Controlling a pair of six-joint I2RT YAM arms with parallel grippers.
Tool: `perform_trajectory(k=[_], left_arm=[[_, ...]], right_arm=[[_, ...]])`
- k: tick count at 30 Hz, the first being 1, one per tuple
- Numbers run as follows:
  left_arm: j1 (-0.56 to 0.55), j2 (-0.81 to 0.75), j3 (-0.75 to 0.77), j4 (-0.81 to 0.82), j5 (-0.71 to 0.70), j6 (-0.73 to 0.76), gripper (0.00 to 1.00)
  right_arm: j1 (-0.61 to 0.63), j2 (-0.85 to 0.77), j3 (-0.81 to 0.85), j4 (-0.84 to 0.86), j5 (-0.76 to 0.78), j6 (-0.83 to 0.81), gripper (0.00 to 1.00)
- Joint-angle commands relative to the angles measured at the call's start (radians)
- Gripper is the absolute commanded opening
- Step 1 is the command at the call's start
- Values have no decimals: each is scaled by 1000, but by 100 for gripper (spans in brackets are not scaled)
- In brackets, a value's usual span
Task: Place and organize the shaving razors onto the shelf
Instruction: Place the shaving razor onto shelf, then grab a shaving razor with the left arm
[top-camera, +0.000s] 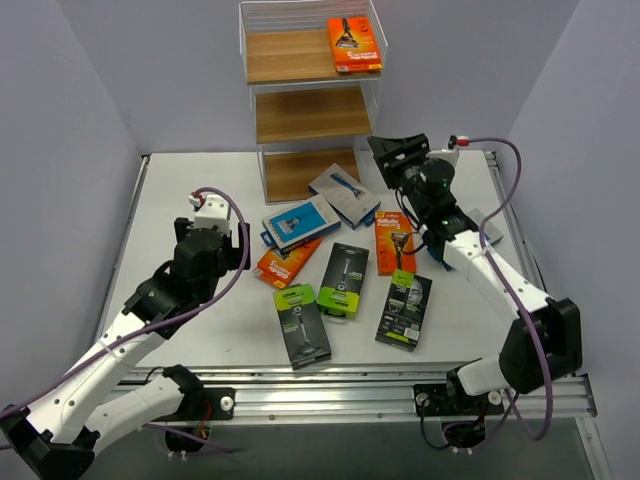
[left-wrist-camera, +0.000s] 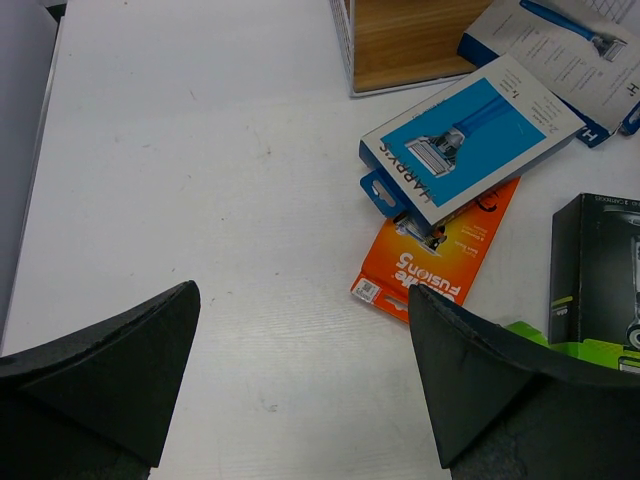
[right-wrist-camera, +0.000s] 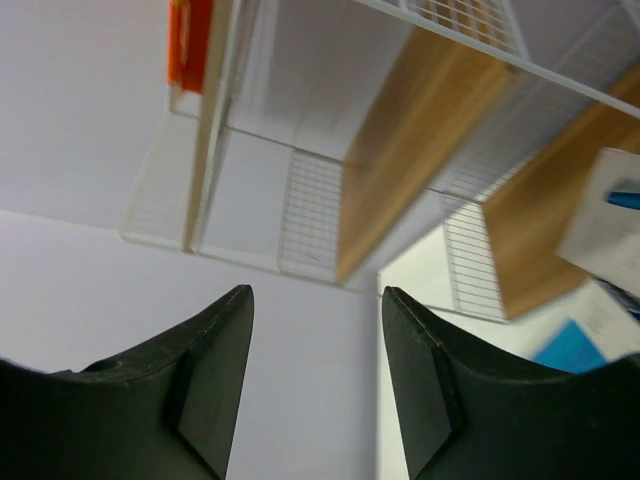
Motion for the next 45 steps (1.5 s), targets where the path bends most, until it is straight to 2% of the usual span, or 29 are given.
perform_trajectory(k=[1, 7, 11, 16, 20, 24, 25, 26, 29, 35, 40, 41, 45], left_arm=[[8, -15, 31, 24, -6, 22, 94], [11, 8, 44, 8, 5, 21, 94], [13, -5, 41, 7, 1, 19, 94], [13, 7, 24, 25, -4, 12, 94], [17, 74, 43, -4, 17, -68, 94], [103, 188, 106, -116, 209, -286, 94], [169, 208, 104, -117, 273, -368, 94], [203, 206, 87, -110, 406, -405, 94], [269, 142, -41, 44, 534, -522, 94], [289, 44, -302, 304, 576, -676, 94], [289, 99, -420, 447, 591, -740, 95], [292, 109, -451, 511, 585, -740, 95], [297, 189, -466, 597, 571, -700, 95]], right_arm=[[-8, -131, -128, -63, -68, -192, 51], [-9, -272, -303, -273, -134, -419, 55], [-9, -327, -420, -288, -202, -488, 55], [-3, -428, -577, -240, -215, -482, 54], [0, -519, -613, -261, -198, -470, 54], [0, -559, -599, -321, -192, -503, 55], [-2, -557, -595, -341, -181, -526, 55], [-3, -554, -587, -347, -178, -538, 55], [-5, -539, -582, -357, -187, -571, 55], [-8, -554, -627, -323, -272, -560, 50], [-11, -596, -651, -343, -284, -566, 49], [-14, -602, -650, -346, -285, -569, 48], [-28, -593, -654, -332, -327, -556, 47]])
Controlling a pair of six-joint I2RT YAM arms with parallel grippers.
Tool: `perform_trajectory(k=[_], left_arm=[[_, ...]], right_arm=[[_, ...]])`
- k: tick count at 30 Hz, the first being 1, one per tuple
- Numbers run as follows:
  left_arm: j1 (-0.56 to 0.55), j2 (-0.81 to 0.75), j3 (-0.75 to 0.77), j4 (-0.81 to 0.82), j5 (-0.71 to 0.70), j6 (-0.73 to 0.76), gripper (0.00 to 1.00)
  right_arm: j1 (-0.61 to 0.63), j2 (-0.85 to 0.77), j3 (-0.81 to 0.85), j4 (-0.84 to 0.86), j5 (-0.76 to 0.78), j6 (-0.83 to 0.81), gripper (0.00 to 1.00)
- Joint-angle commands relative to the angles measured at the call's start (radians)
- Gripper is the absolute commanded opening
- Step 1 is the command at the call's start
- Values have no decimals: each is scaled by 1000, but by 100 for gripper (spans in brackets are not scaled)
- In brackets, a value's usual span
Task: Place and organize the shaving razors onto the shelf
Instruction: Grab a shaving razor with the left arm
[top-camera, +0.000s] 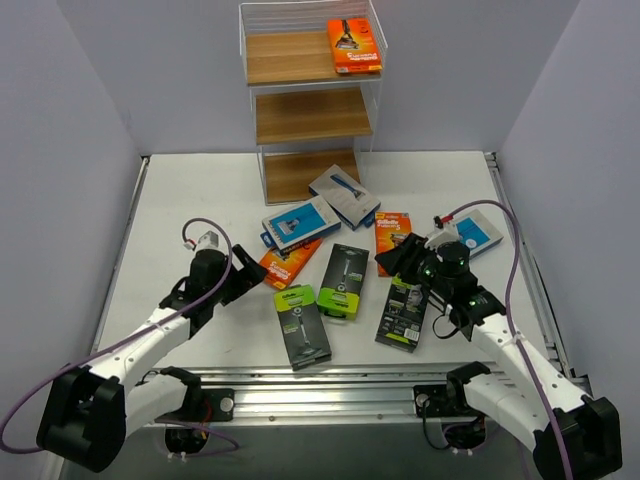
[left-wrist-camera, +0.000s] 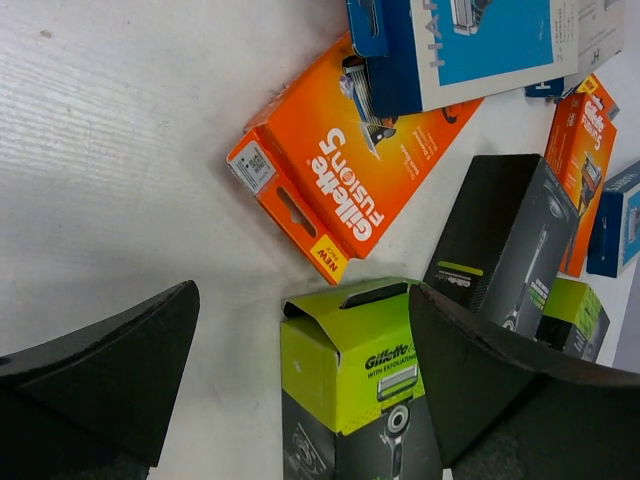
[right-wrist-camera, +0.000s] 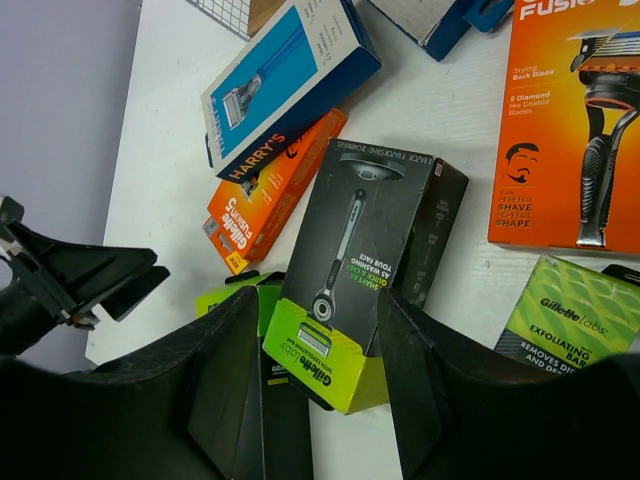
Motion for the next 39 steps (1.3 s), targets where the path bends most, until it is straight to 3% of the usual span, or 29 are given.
perform_trajectory(k=[1, 12, 19, 21, 30, 39], left_arm=[[10, 48, -2, 208, 13, -3, 95], [48, 310, 8, 367, 54, 23, 100], [88, 407, 19, 466, 106, 47, 80], [99, 433, 18, 489, 115, 47, 69], [102, 503, 16, 561, 128, 56, 48], [102, 491, 19, 578, 148, 53, 5]], right_arm=[[-18, -3, -11, 35, -66, -9, 47], [-82, 47, -32, 81, -126, 0, 42], [-139, 56, -44, 86, -152, -7, 38], [-156, 63, -46, 85, -160, -15, 36], [-208, 68, -49, 60, -180, -42, 30], [-228, 76, -50, 57, -193, -47, 29]])
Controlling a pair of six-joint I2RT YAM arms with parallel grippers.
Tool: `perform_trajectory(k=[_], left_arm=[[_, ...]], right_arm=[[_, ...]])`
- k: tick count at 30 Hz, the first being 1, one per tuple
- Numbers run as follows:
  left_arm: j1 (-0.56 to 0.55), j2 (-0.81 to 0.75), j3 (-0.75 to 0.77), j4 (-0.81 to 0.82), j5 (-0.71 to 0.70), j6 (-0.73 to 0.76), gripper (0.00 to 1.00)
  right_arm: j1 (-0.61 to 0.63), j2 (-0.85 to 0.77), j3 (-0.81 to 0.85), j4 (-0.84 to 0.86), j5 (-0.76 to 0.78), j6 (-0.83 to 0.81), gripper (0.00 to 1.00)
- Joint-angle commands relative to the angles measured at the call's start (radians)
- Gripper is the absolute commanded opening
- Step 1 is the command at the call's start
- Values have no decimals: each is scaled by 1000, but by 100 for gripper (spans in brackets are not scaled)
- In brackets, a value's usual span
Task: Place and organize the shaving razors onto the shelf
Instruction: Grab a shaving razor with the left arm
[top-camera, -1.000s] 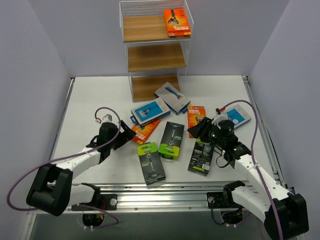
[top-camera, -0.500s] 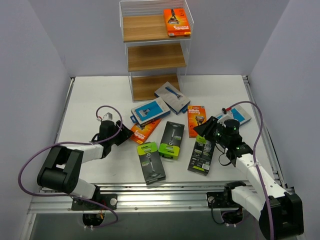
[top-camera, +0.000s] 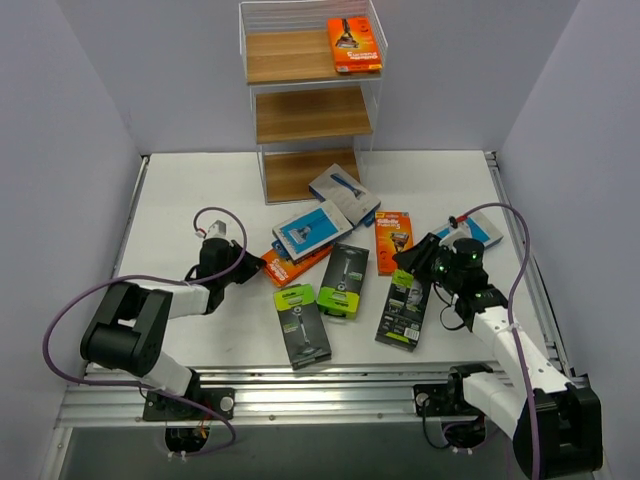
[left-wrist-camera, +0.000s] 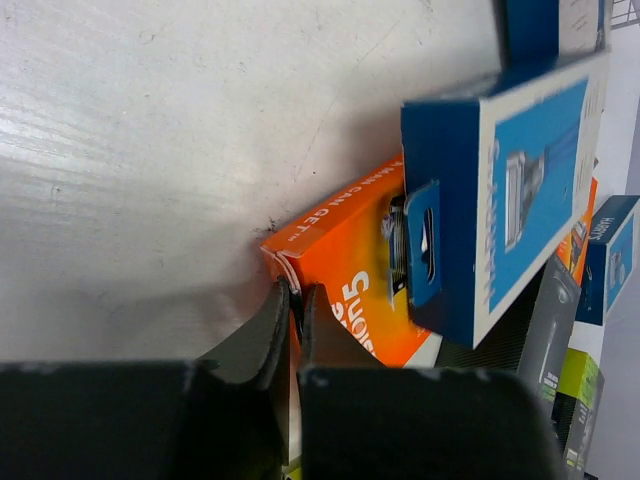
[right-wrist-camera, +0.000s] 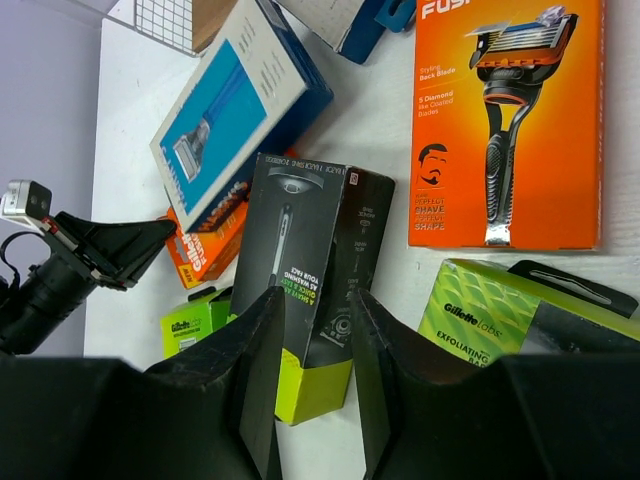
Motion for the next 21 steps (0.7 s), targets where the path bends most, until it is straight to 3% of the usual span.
perform_trajectory(k=[1, 14, 21], left_arm=[[3, -31, 13, -17, 11, 37, 3], [3, -376, 48, -346, -92, 55, 2], [-1, -581, 111, -536, -135, 46, 2]], right_arm=[[-11, -1, -7, 11, -29, -19, 29], [-12, -49, -19, 43, -96, 25, 31], [25, -66, -30, 133, -170, 96, 47]])
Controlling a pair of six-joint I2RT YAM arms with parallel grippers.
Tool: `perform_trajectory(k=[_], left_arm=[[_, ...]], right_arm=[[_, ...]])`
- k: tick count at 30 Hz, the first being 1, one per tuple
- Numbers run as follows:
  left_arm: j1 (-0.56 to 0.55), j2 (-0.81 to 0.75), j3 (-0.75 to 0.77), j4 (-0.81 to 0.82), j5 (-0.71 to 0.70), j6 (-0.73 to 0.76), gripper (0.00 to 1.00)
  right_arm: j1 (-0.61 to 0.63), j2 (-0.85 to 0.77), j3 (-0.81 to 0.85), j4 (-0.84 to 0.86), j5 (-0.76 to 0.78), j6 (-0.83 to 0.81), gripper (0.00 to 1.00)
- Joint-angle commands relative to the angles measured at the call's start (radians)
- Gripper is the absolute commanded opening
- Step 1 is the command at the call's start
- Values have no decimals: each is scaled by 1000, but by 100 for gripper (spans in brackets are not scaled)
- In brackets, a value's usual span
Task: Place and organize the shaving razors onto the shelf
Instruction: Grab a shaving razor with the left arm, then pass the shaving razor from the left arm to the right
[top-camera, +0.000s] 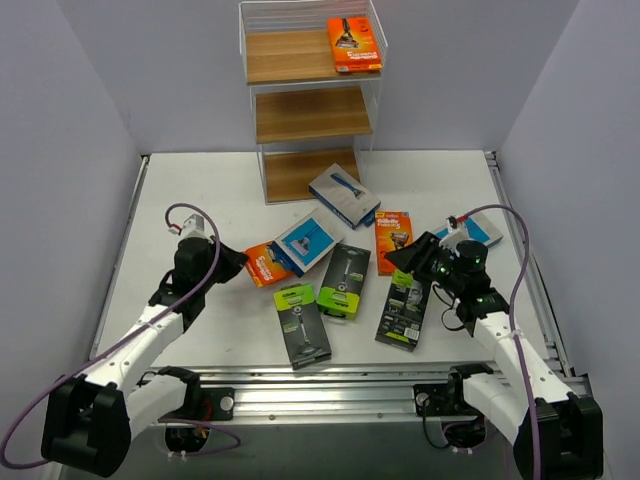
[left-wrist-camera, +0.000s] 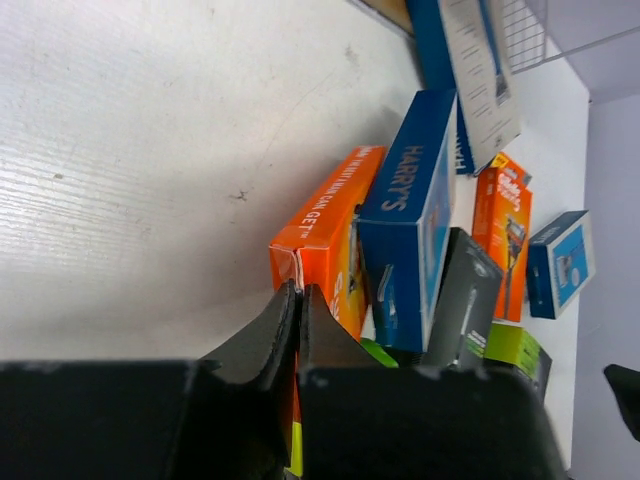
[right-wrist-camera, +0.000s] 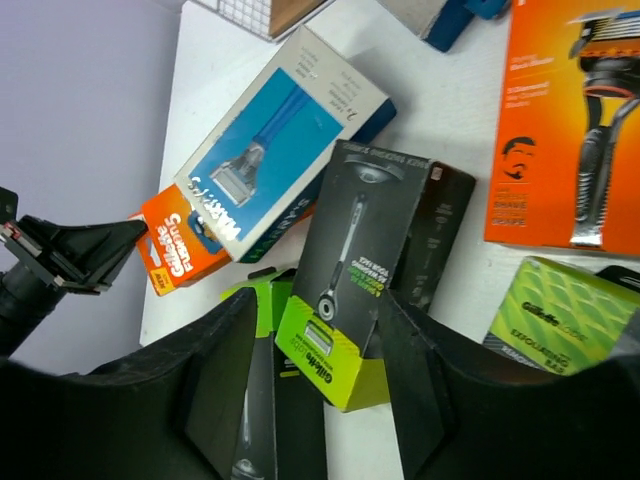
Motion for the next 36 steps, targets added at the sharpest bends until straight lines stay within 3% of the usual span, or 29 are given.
perform_trajectory(k=[1, 7, 12, 16, 19, 24, 26, 30, 36], left_arm=[[0, -104, 92, -130, -44, 8, 2], [-3, -227, 187, -278, -79, 25, 2], [-5, -327, 234, -324, -87, 5, 2], [-8, -375, 261, -350, -93, -6, 2], [-8, -396, 270, -347, -90, -14, 2], [-9, -450, 244, -254, -61, -55, 2], [-9, -462, 235, -226, -43, -66, 2], [-11, -479, 224, -142, 26, -81, 2], [-15, -500, 190, -7, 104, -147, 2]], right_arm=[[33, -19, -10, 102, -59, 47, 48], [203, 43, -10, 211, 14, 145, 61], [346, 87, -33, 450, 39, 311, 65], [487, 110, 44, 406, 193, 357, 70], [564, 145, 29, 540, 256, 477, 74], [668, 206, -7, 675, 388, 614, 78], [735, 229, -10, 723, 483, 651, 84], [803, 319, 15, 815, 530, 682, 90], [854, 491, 22, 1134, 574, 795, 92]])
